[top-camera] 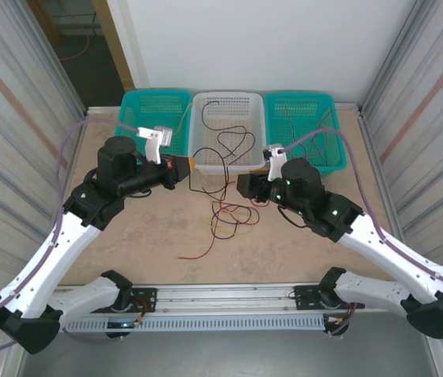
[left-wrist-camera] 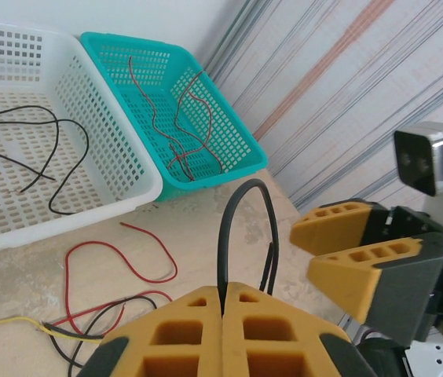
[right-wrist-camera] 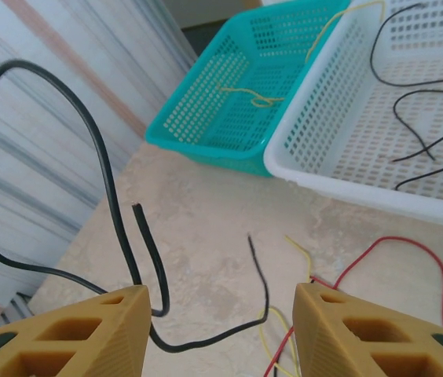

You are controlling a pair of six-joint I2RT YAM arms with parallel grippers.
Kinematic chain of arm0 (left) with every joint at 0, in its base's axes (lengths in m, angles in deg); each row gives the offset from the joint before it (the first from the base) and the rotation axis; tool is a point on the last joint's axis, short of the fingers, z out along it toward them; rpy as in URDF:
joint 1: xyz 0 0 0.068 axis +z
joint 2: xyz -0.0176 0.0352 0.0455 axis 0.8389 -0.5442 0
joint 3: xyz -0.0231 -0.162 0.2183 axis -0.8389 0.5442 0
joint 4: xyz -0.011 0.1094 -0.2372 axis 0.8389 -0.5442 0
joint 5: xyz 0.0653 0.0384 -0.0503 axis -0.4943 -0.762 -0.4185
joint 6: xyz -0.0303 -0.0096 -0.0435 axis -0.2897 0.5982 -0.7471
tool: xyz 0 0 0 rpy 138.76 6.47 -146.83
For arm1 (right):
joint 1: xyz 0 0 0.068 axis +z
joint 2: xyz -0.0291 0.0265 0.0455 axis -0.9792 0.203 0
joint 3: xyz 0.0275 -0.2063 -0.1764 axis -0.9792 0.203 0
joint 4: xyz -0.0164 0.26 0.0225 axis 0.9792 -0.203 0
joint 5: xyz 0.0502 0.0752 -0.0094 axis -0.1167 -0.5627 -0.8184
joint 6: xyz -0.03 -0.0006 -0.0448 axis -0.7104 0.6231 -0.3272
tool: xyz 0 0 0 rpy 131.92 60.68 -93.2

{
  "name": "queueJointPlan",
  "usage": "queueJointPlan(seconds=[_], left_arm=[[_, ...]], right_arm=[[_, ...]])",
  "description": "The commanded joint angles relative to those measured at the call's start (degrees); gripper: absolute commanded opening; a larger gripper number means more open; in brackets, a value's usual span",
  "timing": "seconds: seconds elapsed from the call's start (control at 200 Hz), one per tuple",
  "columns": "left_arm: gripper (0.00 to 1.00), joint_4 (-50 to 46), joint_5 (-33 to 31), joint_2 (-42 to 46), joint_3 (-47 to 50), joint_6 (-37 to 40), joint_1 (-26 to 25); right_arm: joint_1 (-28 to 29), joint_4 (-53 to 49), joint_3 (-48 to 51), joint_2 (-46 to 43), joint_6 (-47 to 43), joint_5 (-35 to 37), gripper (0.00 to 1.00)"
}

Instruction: Untangle the cables

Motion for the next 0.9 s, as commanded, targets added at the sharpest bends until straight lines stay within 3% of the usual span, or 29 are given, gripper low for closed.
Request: queueJointPlan(seconds=[0.0, 0.346, 0.556, 0.892], left_arm=[[0.0, 1.25, 1.16, 0.68, 0.75, -0.6, 0.35], [0.0, 3.51, 3.96, 0.4, 0.21, -1.06, 0.37], [0.0, 4.32, 3.93, 1.49, 0.68, -1.28, 0.35], [0.0, 7.76, 3.3, 3.63, 1.98, -1.9, 0.36]], right_arm=[[0.39, 3.51, -2.36, 1.73, -1.22, -4.23, 0.48], [0.38, 7.75, -2.39, 4.61, 0.02, -6.19, 0.46], [-0.84, 8.38, -1.89, 5.52, 1.0, -4.45, 0.28], [-4.32, 8.74, 1.24, 5.68, 4.1, -6.43, 0.15]])
